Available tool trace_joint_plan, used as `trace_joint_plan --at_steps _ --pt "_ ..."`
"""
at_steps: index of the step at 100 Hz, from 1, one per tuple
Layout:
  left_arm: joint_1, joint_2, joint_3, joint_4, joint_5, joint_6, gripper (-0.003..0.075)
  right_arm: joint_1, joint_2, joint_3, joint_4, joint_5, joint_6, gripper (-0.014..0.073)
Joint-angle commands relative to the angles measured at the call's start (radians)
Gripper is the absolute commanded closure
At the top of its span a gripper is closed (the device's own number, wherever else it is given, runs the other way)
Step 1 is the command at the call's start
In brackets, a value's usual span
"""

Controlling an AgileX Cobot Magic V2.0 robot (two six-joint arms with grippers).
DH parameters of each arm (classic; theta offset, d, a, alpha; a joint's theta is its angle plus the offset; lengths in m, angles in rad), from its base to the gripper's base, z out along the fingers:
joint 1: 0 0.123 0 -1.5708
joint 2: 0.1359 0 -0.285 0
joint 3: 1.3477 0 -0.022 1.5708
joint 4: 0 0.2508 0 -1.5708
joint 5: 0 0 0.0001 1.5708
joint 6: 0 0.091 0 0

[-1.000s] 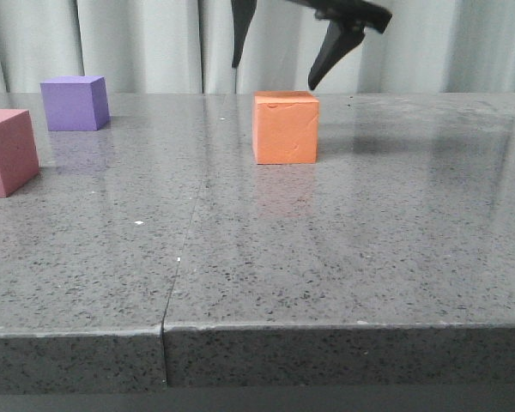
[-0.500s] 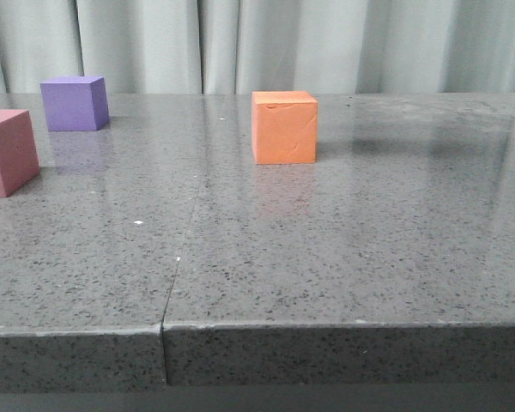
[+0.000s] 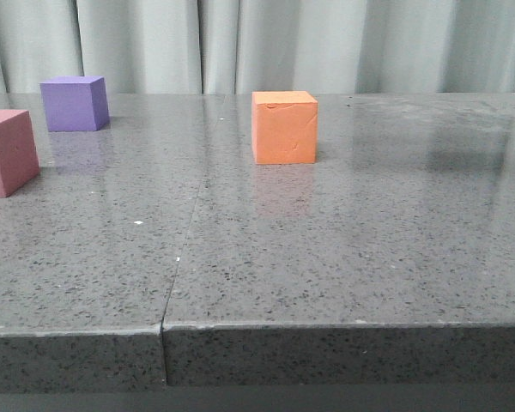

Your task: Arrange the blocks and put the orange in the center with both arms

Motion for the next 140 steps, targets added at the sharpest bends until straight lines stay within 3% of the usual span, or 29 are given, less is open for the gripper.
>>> trace_joint_plan --at_steps 1,47,73,140 --pt "0.002 -0.028 0.04 -0.006 -0.081 -0.001 0.0741 -0.004 -0.105 0.054 -0.047 0.047 -0.004 0.0595" --pt "0.002 -0.028 0.04 -0.006 -0.081 -0.001 0.0741 -0.011 -0.406 0.482 -0.1 -0.128 0.063 0.0595" --pt "0.002 -0.028 0.04 -0.006 -0.081 -0.001 0.0741 -0.063 -0.558 0.656 -0.12 -0.182 0.094 0.0595" --pt "0.002 -0.028 0.04 -0.006 -0.081 -0.001 0.0741 -0.062 -1.049 1.077 -0.129 -0.419 0.094 0.0596"
